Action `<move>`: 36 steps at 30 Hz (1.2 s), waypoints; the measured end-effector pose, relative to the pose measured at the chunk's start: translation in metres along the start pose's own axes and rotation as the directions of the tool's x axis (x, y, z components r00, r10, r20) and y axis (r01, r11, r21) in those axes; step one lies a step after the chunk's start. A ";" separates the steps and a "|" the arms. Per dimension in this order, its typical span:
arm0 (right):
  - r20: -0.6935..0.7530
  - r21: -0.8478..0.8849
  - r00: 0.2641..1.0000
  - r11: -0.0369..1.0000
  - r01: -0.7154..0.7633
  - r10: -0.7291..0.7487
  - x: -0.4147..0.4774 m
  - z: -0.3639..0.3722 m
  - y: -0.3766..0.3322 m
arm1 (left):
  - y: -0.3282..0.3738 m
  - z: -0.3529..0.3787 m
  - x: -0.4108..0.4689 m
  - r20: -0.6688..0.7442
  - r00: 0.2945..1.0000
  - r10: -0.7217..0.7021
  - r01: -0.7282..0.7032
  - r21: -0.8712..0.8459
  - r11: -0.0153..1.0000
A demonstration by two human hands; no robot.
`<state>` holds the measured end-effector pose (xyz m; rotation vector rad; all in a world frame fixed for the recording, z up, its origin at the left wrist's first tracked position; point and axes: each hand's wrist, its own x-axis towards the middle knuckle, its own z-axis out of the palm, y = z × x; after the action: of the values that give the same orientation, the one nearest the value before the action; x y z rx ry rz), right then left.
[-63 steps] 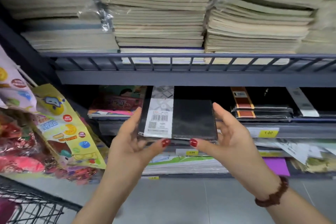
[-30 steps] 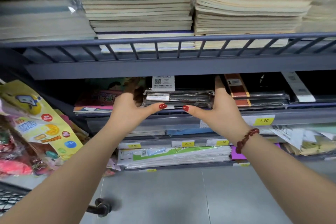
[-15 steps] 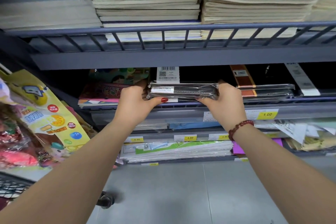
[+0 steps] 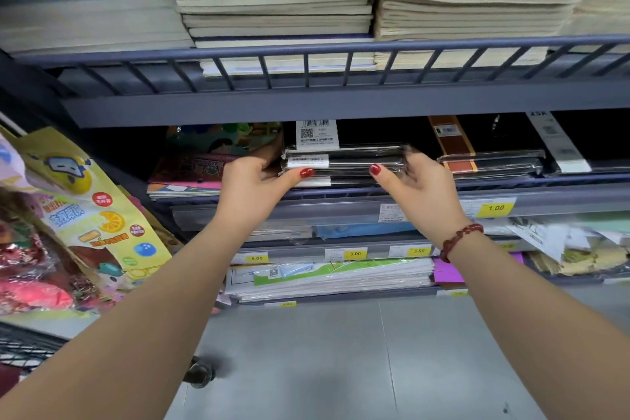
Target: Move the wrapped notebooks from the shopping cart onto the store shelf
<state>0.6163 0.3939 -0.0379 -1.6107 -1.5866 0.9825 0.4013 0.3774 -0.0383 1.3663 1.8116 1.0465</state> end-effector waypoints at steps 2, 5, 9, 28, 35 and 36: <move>-0.037 -0.018 0.999 1.000 0.015 -0.015 0.000 0.001 0.000 | 0.001 0.001 -0.001 -0.024 1.000 0.004 -0.004 -0.015 1.000; -0.062 -0.021 0.998 1.000 0.007 -0.008 -0.001 0.004 -0.004 | 0.003 0.002 -0.002 -0.053 0.998 0.029 -0.033 -0.081 0.996; -0.121 0.035 0.993 0.999 -0.001 0.005 0.001 0.006 0.001 | 0.004 0.005 -0.004 -0.092 0.995 0.037 -0.048 -0.120 0.992; -0.253 0.072 0.960 0.987 0.141 -0.119 0.006 0.018 0.011 | -0.010 0.008 0.007 -0.124 0.992 0.018 -0.041 -0.180 0.983; -0.342 0.152 0.934 0.976 0.159 -0.099 0.009 0.019 0.014 | -0.013 0.007 0.006 -0.137 0.990 0.030 -0.072 -0.308 0.949; -0.351 0.169 0.931 0.970 0.173 -0.104 0.008 0.020 0.014 | -0.011 0.006 0.004 -0.137 0.990 0.019 -0.060 -0.302 0.952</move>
<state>0.6058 0.4003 -0.0607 -1.4203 -1.3032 0.7150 0.4002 0.3814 -0.0507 1.1726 1.6341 1.4032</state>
